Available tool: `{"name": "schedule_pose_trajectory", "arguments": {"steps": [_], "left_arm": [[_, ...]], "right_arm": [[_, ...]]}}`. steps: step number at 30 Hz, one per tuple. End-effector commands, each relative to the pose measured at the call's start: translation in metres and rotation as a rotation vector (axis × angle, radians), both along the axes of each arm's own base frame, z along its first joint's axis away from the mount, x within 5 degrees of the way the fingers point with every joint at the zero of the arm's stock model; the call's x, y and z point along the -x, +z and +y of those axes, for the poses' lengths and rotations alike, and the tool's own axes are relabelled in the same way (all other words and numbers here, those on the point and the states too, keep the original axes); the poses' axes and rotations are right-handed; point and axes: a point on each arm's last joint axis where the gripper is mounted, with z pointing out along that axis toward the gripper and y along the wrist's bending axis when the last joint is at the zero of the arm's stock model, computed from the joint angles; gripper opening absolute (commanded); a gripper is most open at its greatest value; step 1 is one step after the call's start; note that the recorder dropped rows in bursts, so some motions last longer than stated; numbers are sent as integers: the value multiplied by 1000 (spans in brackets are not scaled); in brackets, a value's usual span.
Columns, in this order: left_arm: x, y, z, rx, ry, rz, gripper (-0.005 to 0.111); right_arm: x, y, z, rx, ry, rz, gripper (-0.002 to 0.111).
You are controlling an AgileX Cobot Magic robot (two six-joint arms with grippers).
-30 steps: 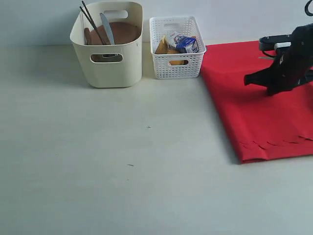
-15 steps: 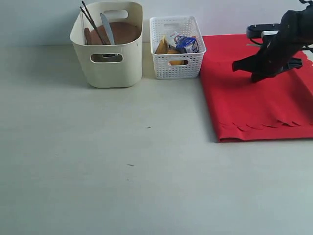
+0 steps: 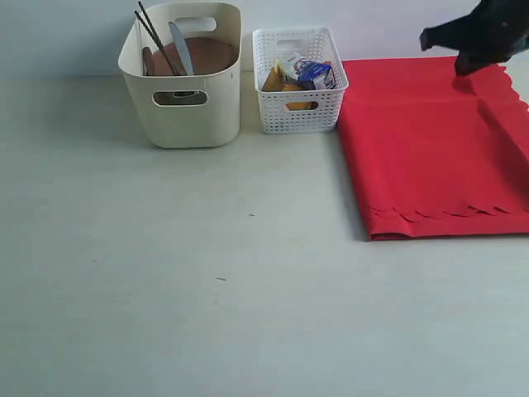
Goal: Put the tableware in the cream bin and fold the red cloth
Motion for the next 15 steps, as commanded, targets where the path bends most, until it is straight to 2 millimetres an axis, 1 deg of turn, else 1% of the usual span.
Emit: {"name": "schedule_pose_trajectory", "arguments": {"steps": [1, 3, 6, 9, 12, 15], "left_arm": [[0, 1, 0, -2, 0, -10, 2], [0, 1, 0, -2, 0, -10, 2], [0, 1, 0, -2, 0, -10, 2], [0, 1, 0, -2, 0, -10, 2], [0, 1, 0, -2, 0, -10, 2], [0, 1, 0, -2, 0, -10, 2]], "right_arm": [[34, 49, -7, -17, -2, -101, 0], [50, 64, -9, -25, -2, -149, 0], [81, 84, -13, -51, -6, -219, 0], [110, 96, -17, -87, -14, -303, 0], [140, 98, -20, -157, -36, -383, 0], [172, 86, -23, -237, -76, -449, 0]]}}
